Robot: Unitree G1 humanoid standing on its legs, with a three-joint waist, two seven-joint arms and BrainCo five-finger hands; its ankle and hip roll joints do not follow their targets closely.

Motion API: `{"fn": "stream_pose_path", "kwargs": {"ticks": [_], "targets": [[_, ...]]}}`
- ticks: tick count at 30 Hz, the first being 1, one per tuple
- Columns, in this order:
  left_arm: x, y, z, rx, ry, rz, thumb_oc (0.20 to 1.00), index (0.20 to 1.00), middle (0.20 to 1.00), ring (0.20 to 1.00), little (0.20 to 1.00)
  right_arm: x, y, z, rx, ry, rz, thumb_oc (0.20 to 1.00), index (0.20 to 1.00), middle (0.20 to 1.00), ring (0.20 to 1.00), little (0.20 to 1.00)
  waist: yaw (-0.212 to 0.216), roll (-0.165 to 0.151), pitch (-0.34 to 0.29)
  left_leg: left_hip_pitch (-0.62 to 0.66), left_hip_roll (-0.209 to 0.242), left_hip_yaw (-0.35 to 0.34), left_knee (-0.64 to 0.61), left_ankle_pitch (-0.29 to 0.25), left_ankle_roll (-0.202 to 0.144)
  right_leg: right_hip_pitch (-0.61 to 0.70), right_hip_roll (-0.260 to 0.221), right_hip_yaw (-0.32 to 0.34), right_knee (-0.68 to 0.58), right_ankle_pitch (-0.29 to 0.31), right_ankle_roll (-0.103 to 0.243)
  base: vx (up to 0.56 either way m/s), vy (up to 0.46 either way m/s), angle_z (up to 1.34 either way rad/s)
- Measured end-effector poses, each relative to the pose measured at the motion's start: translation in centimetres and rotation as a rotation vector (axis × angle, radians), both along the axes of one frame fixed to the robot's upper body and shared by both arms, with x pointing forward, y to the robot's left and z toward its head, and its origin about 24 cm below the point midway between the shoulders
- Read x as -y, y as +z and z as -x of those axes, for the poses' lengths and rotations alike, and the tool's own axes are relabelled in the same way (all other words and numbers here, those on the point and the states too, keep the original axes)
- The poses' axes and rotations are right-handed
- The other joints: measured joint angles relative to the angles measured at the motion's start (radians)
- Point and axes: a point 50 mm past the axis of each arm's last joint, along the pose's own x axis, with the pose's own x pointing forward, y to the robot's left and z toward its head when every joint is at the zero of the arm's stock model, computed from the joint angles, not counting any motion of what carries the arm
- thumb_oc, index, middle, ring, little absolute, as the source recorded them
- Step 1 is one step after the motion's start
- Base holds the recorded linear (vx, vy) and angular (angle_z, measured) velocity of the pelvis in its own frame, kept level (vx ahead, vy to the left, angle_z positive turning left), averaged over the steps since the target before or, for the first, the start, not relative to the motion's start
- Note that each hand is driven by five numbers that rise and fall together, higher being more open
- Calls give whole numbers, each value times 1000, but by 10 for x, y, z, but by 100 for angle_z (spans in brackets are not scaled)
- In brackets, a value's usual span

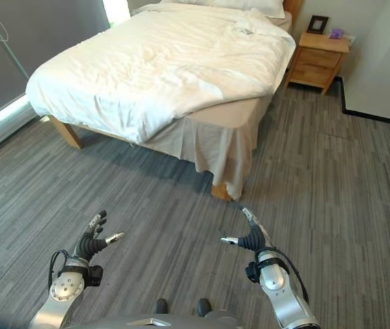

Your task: Making the bed.

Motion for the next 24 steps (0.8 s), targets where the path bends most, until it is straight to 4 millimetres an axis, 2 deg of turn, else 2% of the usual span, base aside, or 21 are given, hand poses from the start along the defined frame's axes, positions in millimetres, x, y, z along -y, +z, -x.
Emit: {"fn": "stream_pose_path", "kwargs": {"ticks": [5, 7, 9, 10, 11, 13, 14, 15, 16, 17, 18, 19, 20, 21, 22, 23, 24], "targets": [[0, 3, -2, 18, 11, 26, 1000, 1000, 1000, 1000, 1000, 1, 1, -1, 1, 2, 6, 1000, 1000, 1000, 1000, 1000, 7, -9, -1, -9, -5, 12, 0, -1, 3, -26, 0, 16, 20, -2, 11, -5, 115, -12], [0, 3, -2, 18, 13, 26, 1000, 1000, 1000, 1000, 1000, 1, 0, -1, -3, 5, 9, 1000, 1000, 1000, 1000, 1000, 10, -16, 6, -7, 2, 21, -1, -4, 8, -62, 7, 17, 95, -22, 33, 13, 138, -18], [0, 3, -4, 17, 12, 22, 1000, 1000, 1000, 1000, 1000, 1, -1, -2, -12, 7, 13, 1000, 1000, 1000, 1000, 1000, 21, -29, 17, 0, -1, 33, -1, -8, 11, -129, 17, 1, 230, -36, 60, 82, 150, -28], [-1, 4, -5, 19, 12, 19, 1000, 1000, 1000, 1000, 1000, 1, -2, -3, -15, 11, 17, 1000, 1000, 1000, 1000, 1000, 23, -31, 27, 2, 10, 33, -1, -6, 15, -156, 22, -18, 285, -40, 69, 250, 127, -20], [-2, 5, -6, 23, 13, 17, 1000, 1000, 1000, 1000, 1000, 1, -3, -4, -20, 11, 17, 1000, 1000, 1000, 1000, 1000, 23, -42, 36, 9, 6, 32, -1, -9, 13, -178, 13, -48, 338, -49, 81, 253, 129, -13], [-3, 4, -6, 19, 18, 17, 1000, 1000, 1000, 1000, 1000, 0, -4, -4, -22, 13, 15, 1000, 1000, 1000, 1000, 1000, 21, -42, 48, 1, 4, 30, 0, -8, 14, -229, -5, -112, 416, -76, 98, 313, 60, 5], [-1, 4, -6, 17, 11, 19, 1000, 1000, 1000, 1000, 1000, 1, -6, -1, -33, 7, 15, 1000, 1000, 1000, 1000, 1000, 8, -43, 43, -26, 3, 6, 6, -13, 9, -236, 2, -129, 394, -106, 83, 385, 54, 51], [-2, 5, -8, 19, 6, 13, 1000, 1000, 1000, 1000, 1000, -1, -7, 0, -37, 3, 8, 1000, 1000, 1000, 1000, 1000, -5, -48, 40, -51, 1, -26, 4, -24, 9, -228, 7, -124, 338, -129, 81, 544, 21, 81], [-5, 8, -11, 29, -5, -4, 1000, 1000, 1000, 1000, 1000, -4, -8, 2, -40, -7, -12, 1000, 1000, 1000, 1000, 1000, -27, -96, 26, -72, -44, -29, 29, -39, 15, -225, -30, -109, 267, -167, 83, 496, -7, 88], [-7, 9, -20, 31, 2, -10, 1000, 1000, 1000, 1000, 1000, -3, -6, -4, -23, -24, -21, 1000, 1000, 1000, 1000, 1000, -32, -126, 64, -156, -82, -1, 306, -119, 56, -230, -71, -134, 255, -93, 30, 504, -4, 59], [-3, 4, -17, 6, 6, 8, 1000, 1000, 1000, 1000, 1000, 1, -5, -3, -24, -28, -8, 1000, 1000, 1000, 1000, 1000, -36, -86, 66, -139, -72, 7, 375, -204, 62, -214, -68, -165, 253, -78, 50, 203, -4, 29], [-3, 5, -18, 8, 12, 13, 1000, 1000, 1000, 1000, 1000, 1, -3, -3, -17, -24, -4, 1000, 1000, 1000, 1000, 1000, -38, -75, 73, -125, -74, 15, 409, -249, 70, -223, -75, -181, 288, -80, 60, 364, -33, 19], [-5, 5, -19, 9, 24, 22, 1000, 1000, 1000, 1000, 1000, 2, -4, -1, -25, -21, -2, 1000, 1000, 1000, 1000, 1000, -47, -62, 73, -81, -74, -1, 347, -291, 69, -233, -72, -185, 337, -109, 43, 692, -120, 18], [-4, 8, -22, 22, 22, 25, 1000, 1000, 1000, 1000, 1000, 3, -4, 1, -29, -18, 3, 1000, 1000, 1000, 1000, 1000, -57, -39, 78, -66, -74, -42, 321, -293, 90, -262, -60, -176, 400, -111, 51, 835, -169, 41], [-2, 11, -28, 41, 17, 27, 1000, 1000, 1000, 1000, 1000, 3, -3, 1, -27, -18, 5, 1000, 1000, 1000, 1000, 1000, -83, 3, 79, -97, -53, -95, 329, -298, 94, -305, -17, -158, 423, -126, 57, 522, -123, 42], [-1, 15, -34, 60, 9, 25, 1000, 1000, 1000, 1000, 1000, 3, -2, 0, -22, -14, 3, 1000, 1000, 1000, 1000, 1000, -93, 16, 87, -93, -43, -126, 314, -285, 97, -314, 8, -156, 403, -121, 58, 182, -39, 56], [2, 18, -38, 72, -2, 25, 1000, 1000, 1000, 1000, 1000, 2, -3, 2, -27, -12, 2, 1000, 1000, 1000, 1000, 1000, -108, 31, 94, -71, -33, -170, 271, -257, 89, -328, 40, -150, 361, -103, 45, 172, -48, 49]]}}
